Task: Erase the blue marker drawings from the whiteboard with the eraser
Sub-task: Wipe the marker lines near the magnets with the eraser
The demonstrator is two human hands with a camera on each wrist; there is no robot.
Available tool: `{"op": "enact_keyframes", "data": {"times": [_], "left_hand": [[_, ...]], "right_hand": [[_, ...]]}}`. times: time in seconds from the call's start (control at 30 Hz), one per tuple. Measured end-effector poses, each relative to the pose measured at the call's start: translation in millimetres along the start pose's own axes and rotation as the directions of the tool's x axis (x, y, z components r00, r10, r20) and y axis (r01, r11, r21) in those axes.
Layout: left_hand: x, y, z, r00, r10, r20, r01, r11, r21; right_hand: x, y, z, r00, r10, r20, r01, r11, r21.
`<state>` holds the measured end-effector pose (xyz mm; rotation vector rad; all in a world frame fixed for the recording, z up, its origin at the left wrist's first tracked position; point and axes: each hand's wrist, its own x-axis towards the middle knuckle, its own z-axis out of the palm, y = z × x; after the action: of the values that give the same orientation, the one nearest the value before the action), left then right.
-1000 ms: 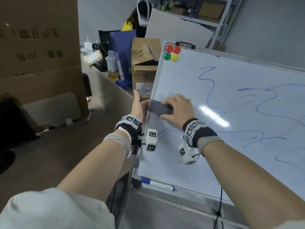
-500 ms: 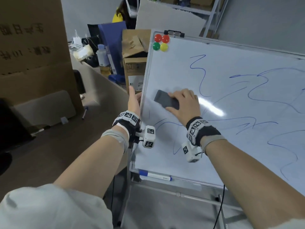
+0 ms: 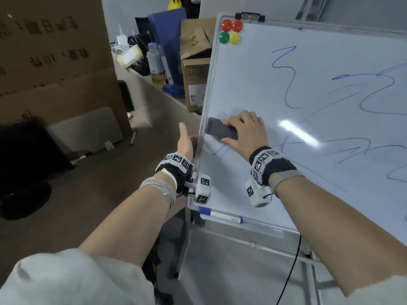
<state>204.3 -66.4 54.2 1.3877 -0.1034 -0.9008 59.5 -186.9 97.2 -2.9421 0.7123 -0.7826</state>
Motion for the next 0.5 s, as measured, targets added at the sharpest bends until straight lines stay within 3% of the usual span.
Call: {"op": "enact_keyframes", "data": {"times": [0.17, 0.33, 0.5], "left_hand": [[4, -14, 6, 0.999, 0.020, -0.049, -0.020, 1.000, 0.006], [12, -55, -1, 0.984, 0.069, -0.163, -0.059, 0.996, 0.063], [6, -49, -2, 0.987, 0.068, -0.149, -0.071, 0.997, -0.013]], "right_hand": [[0, 7, -1, 0.994, 0.072, -0.088, -0.065, 0.995, 0.082], [-63, -5, 58, 0.991, -0.116, 0.072, 0.109, 0.990, 0.087], [-97, -9, 78, 0.946, -0.268, 0.183, 0.262, 0.963, 0.058]]}}
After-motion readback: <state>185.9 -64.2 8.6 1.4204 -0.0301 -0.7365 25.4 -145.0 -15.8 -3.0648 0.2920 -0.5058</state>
